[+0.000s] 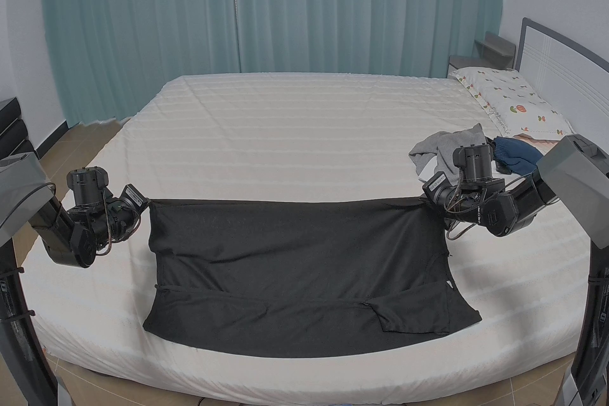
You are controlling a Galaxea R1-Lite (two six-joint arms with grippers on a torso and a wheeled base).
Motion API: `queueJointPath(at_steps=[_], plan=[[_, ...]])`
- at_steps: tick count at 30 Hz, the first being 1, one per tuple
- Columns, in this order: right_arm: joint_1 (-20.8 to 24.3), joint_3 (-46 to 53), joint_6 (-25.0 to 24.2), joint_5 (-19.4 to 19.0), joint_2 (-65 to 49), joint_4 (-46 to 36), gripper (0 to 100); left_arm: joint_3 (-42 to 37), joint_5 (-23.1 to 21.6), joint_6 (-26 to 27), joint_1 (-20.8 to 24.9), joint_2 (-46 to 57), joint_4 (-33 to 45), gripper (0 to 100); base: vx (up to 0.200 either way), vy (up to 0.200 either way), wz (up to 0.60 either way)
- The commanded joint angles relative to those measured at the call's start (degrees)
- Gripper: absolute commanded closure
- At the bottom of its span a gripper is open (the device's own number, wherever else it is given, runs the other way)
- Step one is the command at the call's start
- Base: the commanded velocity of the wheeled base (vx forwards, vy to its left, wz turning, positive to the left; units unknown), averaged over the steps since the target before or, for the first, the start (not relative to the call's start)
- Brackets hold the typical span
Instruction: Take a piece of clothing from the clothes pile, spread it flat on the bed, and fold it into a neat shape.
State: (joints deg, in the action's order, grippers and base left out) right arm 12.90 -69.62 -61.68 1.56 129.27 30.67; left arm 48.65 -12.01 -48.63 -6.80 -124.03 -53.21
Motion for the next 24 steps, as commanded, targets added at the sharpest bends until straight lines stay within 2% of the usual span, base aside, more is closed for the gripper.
queueJointPath(at_steps=[1, 8, 14, 23, 24], plan=[[-0.2, 0.0, 0.1, 0.0, -0.1, 0.0, 100, 0.1, 0.0, -1.3, 0.0, 0.3, 0.0, 100, 0.000, 0.000, 0.00], [-0.4, 1.1, 1.1, -0.1, -0.3, 0.3, 100, -1.0, 0.1, -2.8, -0.1, -0.5, -5.1, 100, 0.000, 0.000, 0.00], [-0.3, 3.6, 2.5, -0.6, -1.0, 0.3, 100, -3.2, -0.3, -2.0, -0.1, -1.0, -4.7, 100, 0.000, 0.000, 0.00], [0.1, 12.2, 6.3, -0.9, -5.9, 0.2, 100, -10.5, -1.4, 6.8, -0.4, 1.3, -4.5, 100, 0.000, 0.000, 0.00], [0.4, 15.8, 7.0, -0.9, -7.1, 0.4, 100, -12.6, -1.4, 8.4, -0.5, 2.2, -4.5, 100, 0.000, 0.000, 0.00]])
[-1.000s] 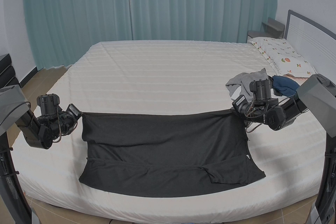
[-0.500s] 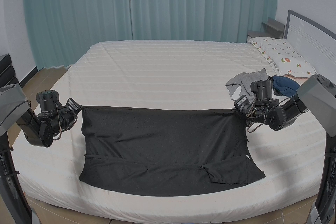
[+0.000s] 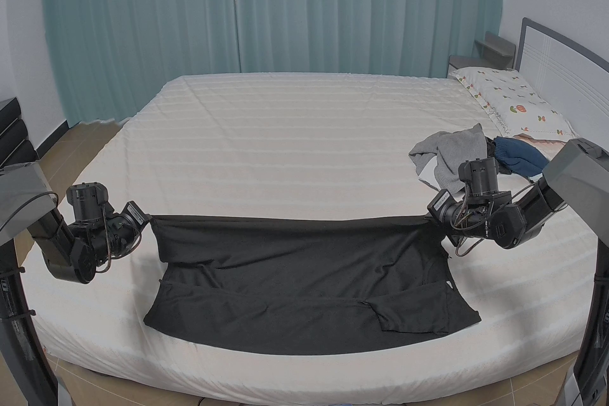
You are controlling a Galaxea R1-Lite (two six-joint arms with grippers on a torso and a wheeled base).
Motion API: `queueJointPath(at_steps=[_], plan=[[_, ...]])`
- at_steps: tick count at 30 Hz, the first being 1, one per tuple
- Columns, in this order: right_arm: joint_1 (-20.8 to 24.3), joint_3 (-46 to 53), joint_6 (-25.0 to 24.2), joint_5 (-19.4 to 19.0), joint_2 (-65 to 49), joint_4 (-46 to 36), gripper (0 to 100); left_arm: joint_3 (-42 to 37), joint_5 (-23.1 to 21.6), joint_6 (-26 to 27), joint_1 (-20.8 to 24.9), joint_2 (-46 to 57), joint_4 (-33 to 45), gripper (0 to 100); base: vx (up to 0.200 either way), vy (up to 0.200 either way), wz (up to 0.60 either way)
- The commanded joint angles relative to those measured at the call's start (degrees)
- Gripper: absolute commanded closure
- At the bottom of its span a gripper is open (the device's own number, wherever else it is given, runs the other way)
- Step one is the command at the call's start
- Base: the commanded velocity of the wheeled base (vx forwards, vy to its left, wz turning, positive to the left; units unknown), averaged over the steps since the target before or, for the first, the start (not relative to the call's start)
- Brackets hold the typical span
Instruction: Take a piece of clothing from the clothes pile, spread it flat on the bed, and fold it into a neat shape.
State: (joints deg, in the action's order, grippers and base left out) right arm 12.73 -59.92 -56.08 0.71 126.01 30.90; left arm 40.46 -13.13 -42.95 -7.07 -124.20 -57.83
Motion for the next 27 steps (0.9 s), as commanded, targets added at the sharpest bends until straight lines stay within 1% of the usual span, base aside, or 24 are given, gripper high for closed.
queueJointPath(at_steps=[1, 3, 4, 5, 8, 14, 23, 24, 25, 26, 27], plan=[[0.5, 7.6, 1.6, -0.2, -4.4, 0.1, 100, -5.3, -0.3, 3.4, -0.3, 2.7, 0.1, 100, 0.000, 0.000, 0.00], [0.6, 10.3, 2.2, -0.5, -4.9, 0.1, 100, -7.2, -0.3, 5.2, -0.6, 3.3, 0.1, 100, 0.000, 0.000, 0.00], [0.6, 10.3, 2.2, -0.5, -4.9, 0.1, 100, -7.2, -0.3, 5.2, -0.6, 3.3, 0.1, 100, 0.000, 0.000, 0.00], [0.8, 12.6, 2.6, -1.5, -4.8, 0.2, 100, -8.9, -0.3, 7.1, -0.6, 3.2, 0.2, 100, 0.000, 0.000, 0.00], [1.1, 15.4, 3.1, -3.0, -4.3, 0.2, 100, -11.1, -0.2, 9.2, -0.6, 2.6, 0.2, 100, 0.000, 0.000, 0.00], [1.9, 16.1, 3.2, -3.3, -1.3, 0.3, 100, -12.2, -0.2, 9.3, -0.5, 1.2, 0.2, 100, 0.000, 0.000, 0.00], [1.7, 16.1, 4.0, -3.3, -0.1, 0.2, 100, -14.8, -0.2, 9.4, -0.4, -0.1, 0.4, 100, 0.000, 0.000, 0.00], [1.7, 16.1, 4.0, -3.3, -0.2, 0.2, 100, -15.1, -0.2, 9.4, -0.3, 0.0, 0.4, 0, 0.000, 0.000, 0.00], [1.7, 16.1, 4.0, -3.3, -0.3, 0.2, 100, -15.4, -0.2, 9.5, -0.2, 0.2, 0.4, 0, 0.000, 0.000, 0.00], [1.7, 16.1, 4.0, -3.3, -0.5, 0.2, 0, -15.9, -0.2, 9.5, -0.2, 0.4, 0.4, 0, 0.000, 0.000, 0.00], [1.7, 16.1, 4.0, -3.3, -0.7, 0.3, 0, -16.1, -0.2, 9.5, -0.2, 0.5, 0.3, 0, 0.000, 0.000, 0.00]])
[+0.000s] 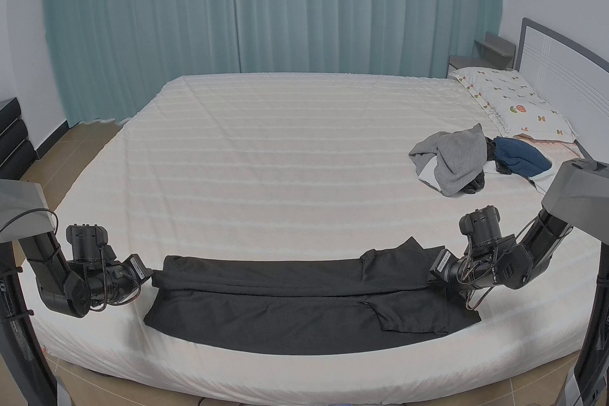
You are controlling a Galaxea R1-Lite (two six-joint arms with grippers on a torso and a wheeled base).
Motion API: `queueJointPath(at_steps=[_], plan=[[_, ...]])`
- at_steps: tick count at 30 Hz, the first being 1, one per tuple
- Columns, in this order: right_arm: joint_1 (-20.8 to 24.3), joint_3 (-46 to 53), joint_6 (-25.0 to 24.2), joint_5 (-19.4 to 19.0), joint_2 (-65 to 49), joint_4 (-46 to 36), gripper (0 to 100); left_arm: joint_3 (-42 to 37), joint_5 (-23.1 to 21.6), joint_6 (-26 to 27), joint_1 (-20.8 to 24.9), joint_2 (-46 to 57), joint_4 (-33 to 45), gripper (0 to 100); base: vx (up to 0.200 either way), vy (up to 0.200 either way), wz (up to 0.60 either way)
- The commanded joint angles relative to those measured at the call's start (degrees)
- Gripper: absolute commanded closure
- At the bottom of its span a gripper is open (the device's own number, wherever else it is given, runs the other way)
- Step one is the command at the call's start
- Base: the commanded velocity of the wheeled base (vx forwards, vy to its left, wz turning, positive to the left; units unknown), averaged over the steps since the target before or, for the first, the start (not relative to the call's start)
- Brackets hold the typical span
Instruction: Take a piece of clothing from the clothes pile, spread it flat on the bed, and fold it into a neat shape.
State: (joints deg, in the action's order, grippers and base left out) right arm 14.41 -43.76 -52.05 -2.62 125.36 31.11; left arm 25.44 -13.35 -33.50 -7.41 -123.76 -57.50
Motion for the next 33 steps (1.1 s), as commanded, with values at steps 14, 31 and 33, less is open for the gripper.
queueJointPath(at_steps=[14, 31, 33], plan=[[-3.5, 0.5, -0.3, -2.8, -11.7, 0.0, 0, -1.1, 0.1, -0.7, -0.9, 5.8, 0.1, 0, 0.000, 0.000, 0.00], [-12.2, -3.3, -0.8, -14.2, -1.8, 4.2, 0, 24.5, -1.7, -11.3, 4.3, -6.9, 17.7, 0, 0.000, 0.000, 0.00], [-13.2, -3.0, -0.9, -15.1, -0.1, 7.2, 0, 24.9, -1.2, -11.1, 5.1, -7.5, 17.6, 0, 0.000, 0.000, 0.00]])
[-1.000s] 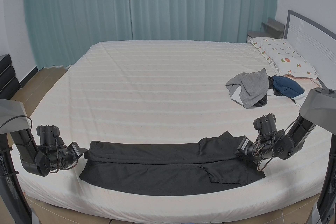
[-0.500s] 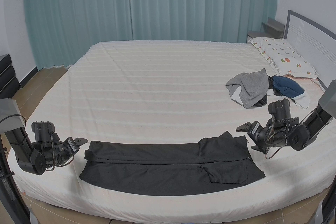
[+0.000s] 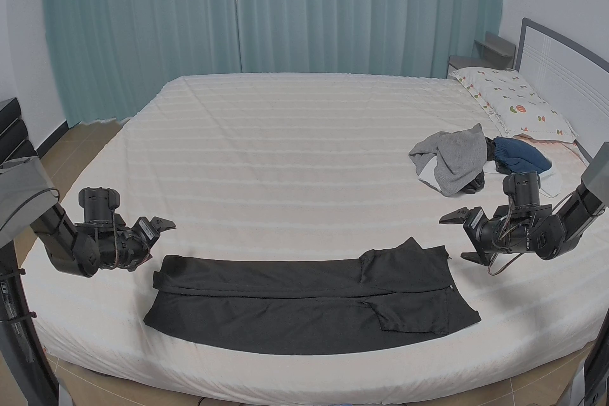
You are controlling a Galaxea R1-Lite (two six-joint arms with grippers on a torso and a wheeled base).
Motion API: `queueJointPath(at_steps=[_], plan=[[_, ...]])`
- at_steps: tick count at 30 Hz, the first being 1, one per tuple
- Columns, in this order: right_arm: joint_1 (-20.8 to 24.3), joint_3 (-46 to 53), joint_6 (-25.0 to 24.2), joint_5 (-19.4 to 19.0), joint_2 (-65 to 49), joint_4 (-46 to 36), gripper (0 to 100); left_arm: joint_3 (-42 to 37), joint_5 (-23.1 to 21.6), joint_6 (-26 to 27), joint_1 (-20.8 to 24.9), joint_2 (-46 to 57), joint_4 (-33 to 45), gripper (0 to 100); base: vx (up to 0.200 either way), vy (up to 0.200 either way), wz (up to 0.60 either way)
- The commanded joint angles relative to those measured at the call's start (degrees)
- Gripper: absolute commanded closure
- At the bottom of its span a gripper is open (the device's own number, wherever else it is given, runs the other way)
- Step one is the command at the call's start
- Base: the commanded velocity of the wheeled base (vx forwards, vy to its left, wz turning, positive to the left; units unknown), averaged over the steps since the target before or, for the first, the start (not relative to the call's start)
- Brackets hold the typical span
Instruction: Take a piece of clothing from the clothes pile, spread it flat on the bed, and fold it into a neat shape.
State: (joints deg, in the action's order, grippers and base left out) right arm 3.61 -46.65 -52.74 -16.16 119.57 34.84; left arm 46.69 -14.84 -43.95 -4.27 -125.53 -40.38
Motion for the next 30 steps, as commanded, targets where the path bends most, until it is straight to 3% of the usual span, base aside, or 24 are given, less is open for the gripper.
queueJointPath(at_steps=[1, 11, 12, 30], plan=[[-2.9, 0.1, -0.1, -1.9, 6.2, 4.8, 0, 3.7, 0.2, -0.6, 2.2, -5.8, 0.6, 0, 0.000, 0.000, 0.00], [-3.2, 0.8, -0.1, -1.9, 6.4, 5.6, 0, 3.2, 0.7, -0.3, 2.9, -6.0, 0.6, 0, 0.000, 0.000, 0.00], [-3.2, 0.8, -0.1, -1.9, 6.4, 5.6, 0, 3.1, 0.8, -0.3, 2.9, -6.0, 0.6, 100, 0.000, 0.000, 0.00], [-3.0, 1.0, -0.2, -1.9, 6.2, 5.8, 0, 0.4, 6.8, -0.7, 1.4, -5.5, 0.3, 100, 0.000, 0.000, 0.00]])
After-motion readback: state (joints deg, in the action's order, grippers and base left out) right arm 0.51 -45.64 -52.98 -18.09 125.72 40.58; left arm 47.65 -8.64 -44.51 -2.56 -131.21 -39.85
